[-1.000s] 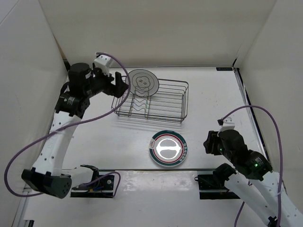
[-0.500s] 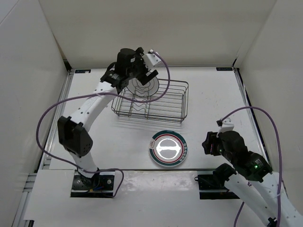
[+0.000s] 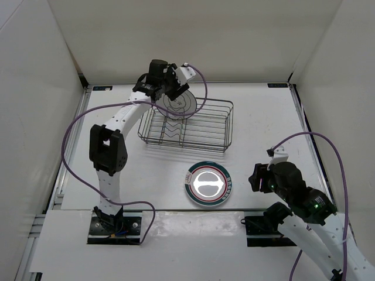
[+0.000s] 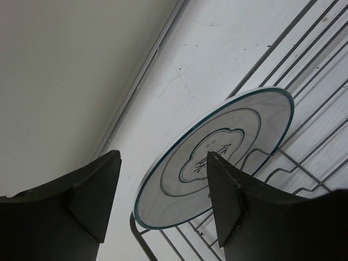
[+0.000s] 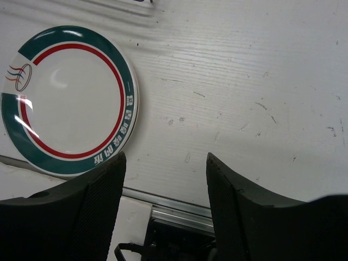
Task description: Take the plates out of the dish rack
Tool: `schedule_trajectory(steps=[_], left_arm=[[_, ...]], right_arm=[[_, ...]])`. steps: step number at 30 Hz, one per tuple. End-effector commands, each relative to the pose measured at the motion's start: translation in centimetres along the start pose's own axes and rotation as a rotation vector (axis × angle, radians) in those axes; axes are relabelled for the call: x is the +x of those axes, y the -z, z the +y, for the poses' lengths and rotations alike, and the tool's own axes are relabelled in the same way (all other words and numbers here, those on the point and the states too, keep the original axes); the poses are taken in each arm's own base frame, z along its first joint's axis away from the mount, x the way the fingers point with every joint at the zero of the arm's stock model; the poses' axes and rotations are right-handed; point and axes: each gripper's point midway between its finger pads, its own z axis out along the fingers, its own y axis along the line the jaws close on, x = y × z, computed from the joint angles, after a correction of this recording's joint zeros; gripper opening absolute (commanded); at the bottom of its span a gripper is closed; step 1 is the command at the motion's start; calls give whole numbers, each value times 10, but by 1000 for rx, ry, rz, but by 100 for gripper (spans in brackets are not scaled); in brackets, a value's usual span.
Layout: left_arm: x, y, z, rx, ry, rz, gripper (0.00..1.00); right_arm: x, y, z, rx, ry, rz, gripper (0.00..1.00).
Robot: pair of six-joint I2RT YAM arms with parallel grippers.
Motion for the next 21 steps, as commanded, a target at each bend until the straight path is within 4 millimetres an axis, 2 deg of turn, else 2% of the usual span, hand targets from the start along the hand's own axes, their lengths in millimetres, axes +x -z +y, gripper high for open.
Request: schedule_trajectory(steps=[1,2,3,6,10,12,15,16,17,21], left_arm=[[-20,13,27,-31,15,-88,74],[-17,14,31,-32,33,-91,74],[-16,11,25,0,49,-106,73],[-4,6,26,18,63,-96,69],[12,-1,11,72,90,-82,57],[14,-4,8,86,94,-79,52],[20,-11,-2,131,120,-78,52],[20,-13,-4,139,137,-83,59],[19,-14,-6,156,142,-99,62],[28,-21,-13,180,170,-88,63]], right_arm=[[-6,-4,5,-21,17,-20,64],[-7,-4,5,-22,17,-23,64],[-6,-4,5,-18,17,-17,64],[-5,-5,4,-14,15,-13,66],[-5,-6,4,-9,17,-5,66],[-4,-6,3,-3,14,-2,66],[-4,-6,1,6,10,-6,67],[-5,-5,1,3,9,-12,67],[-5,-5,1,7,11,-11,67],[-5,-5,1,6,7,-11,67]])
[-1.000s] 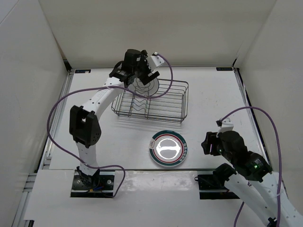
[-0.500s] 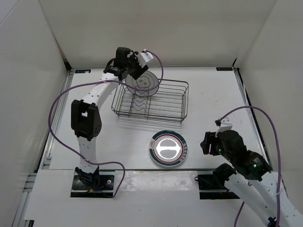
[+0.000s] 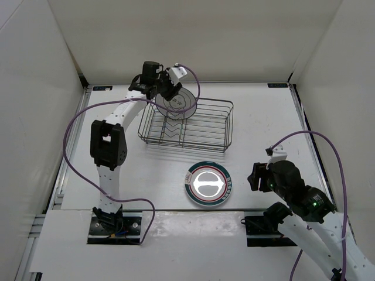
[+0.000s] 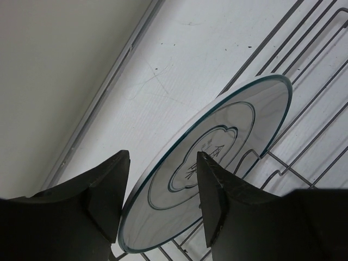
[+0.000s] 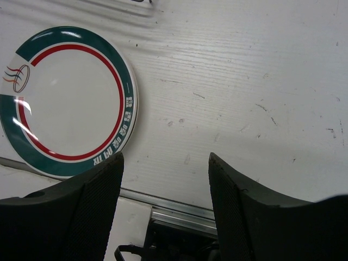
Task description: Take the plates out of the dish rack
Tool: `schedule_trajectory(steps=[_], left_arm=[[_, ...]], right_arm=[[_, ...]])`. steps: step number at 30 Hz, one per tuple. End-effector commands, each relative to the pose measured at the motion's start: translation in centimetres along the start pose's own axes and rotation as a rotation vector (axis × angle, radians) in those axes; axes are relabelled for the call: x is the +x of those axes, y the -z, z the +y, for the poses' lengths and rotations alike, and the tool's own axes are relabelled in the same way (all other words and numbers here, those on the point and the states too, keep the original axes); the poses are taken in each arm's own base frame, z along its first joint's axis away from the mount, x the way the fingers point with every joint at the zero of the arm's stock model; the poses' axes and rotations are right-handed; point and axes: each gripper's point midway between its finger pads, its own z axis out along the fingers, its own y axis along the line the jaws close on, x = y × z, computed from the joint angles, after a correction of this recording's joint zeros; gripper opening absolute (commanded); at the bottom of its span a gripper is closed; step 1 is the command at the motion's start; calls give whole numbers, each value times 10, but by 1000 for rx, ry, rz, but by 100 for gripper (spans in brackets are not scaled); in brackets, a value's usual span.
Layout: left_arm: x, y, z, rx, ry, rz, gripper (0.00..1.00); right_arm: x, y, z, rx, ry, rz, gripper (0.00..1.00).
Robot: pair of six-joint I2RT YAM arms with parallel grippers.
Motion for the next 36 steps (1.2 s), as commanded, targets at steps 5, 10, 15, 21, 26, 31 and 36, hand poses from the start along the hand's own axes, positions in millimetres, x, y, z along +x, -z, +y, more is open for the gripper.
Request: schedule_trajectory(steps=[5,10,15,21,26,31,36], left_arm=[[6,-2,-17,74,93,-18,42],[12,4,-19,50,137,1,25],[18,14,-21,-12,187,3,22],[-1,26,-16,-55,171,-40,19],[-29,37,-11,-76,130,-93,19],[-70,56,1,-161,23,-226,16],[-71,60,4,-283,-40,-262,2]], right_arm=[[-3,-2,0,4,3,-18,67],[-4,-2,-1,9,2,-18,67],[-3,-2,-2,12,5,-14,67],[-3,-3,-1,8,5,-13,67],[-2,-3,-1,11,5,-8,67],[-4,-2,-1,13,3,-15,67],[-2,-3,-1,13,7,-7,67]])
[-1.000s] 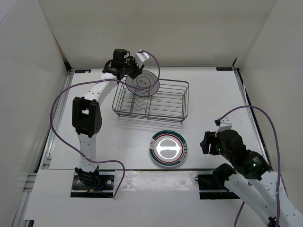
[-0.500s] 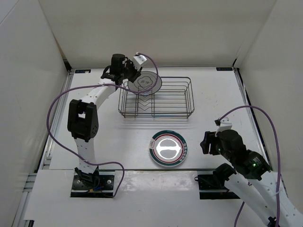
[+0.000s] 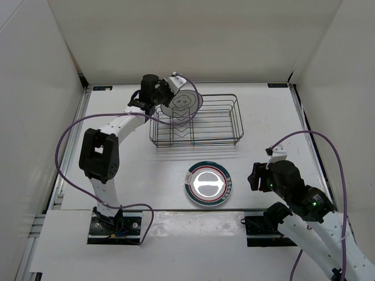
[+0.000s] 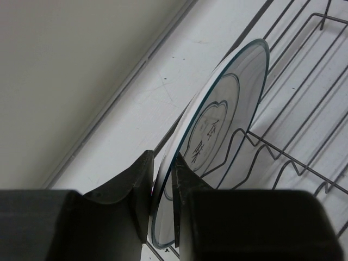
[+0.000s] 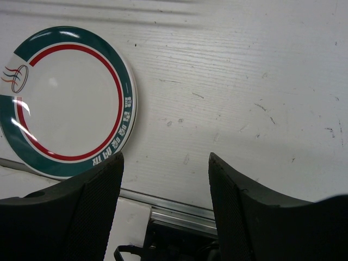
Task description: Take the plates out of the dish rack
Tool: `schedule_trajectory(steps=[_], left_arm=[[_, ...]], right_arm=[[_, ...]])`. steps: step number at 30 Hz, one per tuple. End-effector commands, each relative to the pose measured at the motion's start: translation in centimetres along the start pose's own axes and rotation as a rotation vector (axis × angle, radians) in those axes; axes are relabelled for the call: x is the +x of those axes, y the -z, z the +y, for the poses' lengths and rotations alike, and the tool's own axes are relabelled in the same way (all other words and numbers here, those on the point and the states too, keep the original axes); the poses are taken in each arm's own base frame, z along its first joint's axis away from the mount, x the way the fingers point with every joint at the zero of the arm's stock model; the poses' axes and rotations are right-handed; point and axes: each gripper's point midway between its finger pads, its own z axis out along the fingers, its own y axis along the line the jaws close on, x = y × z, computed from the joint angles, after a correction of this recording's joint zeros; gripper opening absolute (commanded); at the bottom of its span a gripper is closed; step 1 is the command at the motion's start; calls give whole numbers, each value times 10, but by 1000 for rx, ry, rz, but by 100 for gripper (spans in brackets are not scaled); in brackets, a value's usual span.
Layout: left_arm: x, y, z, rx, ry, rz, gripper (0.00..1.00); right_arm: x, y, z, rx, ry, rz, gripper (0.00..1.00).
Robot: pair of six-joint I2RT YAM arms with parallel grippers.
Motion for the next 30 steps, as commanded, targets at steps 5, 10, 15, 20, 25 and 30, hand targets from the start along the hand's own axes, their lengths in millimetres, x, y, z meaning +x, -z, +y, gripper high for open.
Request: schedule_trajectory(steps=[5,10,15,20,25,30], left_arm=[[-78,34,37,-291,-184,-220,0],[-101,40,38,-348,-234,-262,0],[-124,55,49,-426,-245,-329,0],[-142,70,54,-462,-249,-375,0],[-158,95,57,-499,-217,-423,0],[-173,144,60,-543,-7,-427,0]], right_arm=[[-4,-3,0,4,3,-16,67],[-2,-4,0,8,10,-2,67],[0,-5,0,10,12,10,67],[0,-5,-1,13,10,9,67],[-1,-5,-1,15,8,8,67],[-1,-5,-1,15,8,8,67]])
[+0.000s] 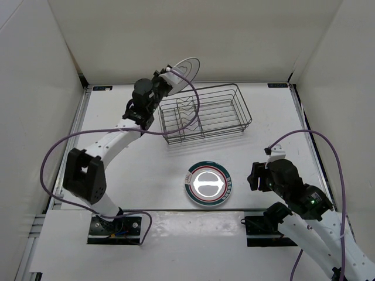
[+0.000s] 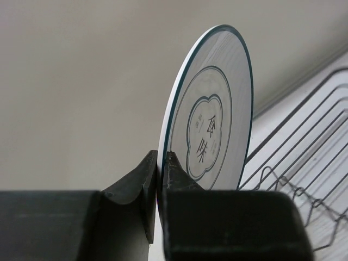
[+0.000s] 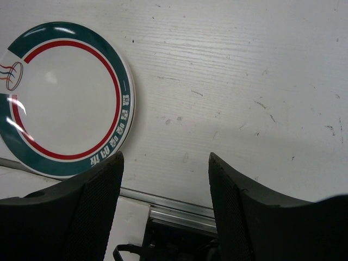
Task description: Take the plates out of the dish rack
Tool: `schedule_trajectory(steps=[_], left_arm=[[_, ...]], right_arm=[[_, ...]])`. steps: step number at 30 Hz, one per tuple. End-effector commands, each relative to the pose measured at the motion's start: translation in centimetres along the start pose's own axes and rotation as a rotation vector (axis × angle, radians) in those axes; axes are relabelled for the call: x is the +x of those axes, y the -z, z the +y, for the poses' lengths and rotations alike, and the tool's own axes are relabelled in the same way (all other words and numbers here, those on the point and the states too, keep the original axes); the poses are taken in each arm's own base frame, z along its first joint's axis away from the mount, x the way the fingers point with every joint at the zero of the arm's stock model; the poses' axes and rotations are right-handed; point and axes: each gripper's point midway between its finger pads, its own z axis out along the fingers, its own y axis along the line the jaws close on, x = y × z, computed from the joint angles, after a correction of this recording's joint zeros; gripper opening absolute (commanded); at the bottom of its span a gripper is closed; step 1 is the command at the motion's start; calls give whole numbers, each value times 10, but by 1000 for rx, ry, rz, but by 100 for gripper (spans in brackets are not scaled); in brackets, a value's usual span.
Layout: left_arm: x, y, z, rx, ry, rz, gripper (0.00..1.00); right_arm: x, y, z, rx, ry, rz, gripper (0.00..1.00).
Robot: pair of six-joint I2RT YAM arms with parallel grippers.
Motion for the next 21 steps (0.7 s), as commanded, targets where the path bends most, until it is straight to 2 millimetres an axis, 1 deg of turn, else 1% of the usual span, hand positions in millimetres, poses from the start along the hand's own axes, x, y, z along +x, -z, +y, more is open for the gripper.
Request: schedule_trajectory(steps=[1,2,3,4,5,6,7,8,9,10,11,12,13,14,15,16,17,18,19,20,21], left_arm=[[-72,40,53,-150,185,-91,0],[-66,60,52,-149,329,-6,0],[-68,68,56,-167,387,19,0],[-71,75,54,-167,504,33,0],[-70,101,52,-140,531,100,0],[-70,109,48,-123,562,120,0],[-62,121,38,-105,623,179,0],[-72,137,41,-103,677,171,0],[-62,160,32,-86,722,262,0],[-66,176,34,-90,751,271,0],[-64,196,32,-100,811,326,0],[-48,215,23,-92,812,428,0],[-47,229,22,-92,823,454,0],[-40,239,18,-100,843,493,0],[-26,269,10,-96,837,585,0],[-14,278,5,-99,837,636,0],[-1,289,-5,-104,861,693,0],[13,314,-18,-76,866,758,0],[27,325,-27,-86,872,804,0],[36,337,-32,-102,889,847,0],[33,349,-31,-110,907,798,0]], right_arm=[[-2,-2,-1,7,5,-12,67],[-3,-2,0,4,6,-13,67],[-3,-3,-1,10,3,-13,67],[-3,-3,0,4,5,-13,67],[-3,-3,0,2,6,-14,67],[-3,-3,1,2,5,-13,67],[-3,-3,0,2,6,-12,67],[-3,-2,2,-6,5,-11,67],[-3,-3,1,-4,10,-11,67],[-3,-2,2,-6,8,-12,67],[-4,-1,3,-16,12,-15,67],[-4,-1,3,-14,12,-17,67],[-4,-1,3,-17,12,-19,67],[-4,-1,2,-7,10,-18,67],[-4,-2,1,-5,10,-18,67],[-5,-2,1,0,10,-19,67],[-4,-2,2,-8,12,-13,67],[-3,-3,4,-15,14,-4,67],[-3,-3,4,-15,15,-2,67],[-2,-4,5,-24,19,7,67],[-2,-4,7,-27,21,16,67]])
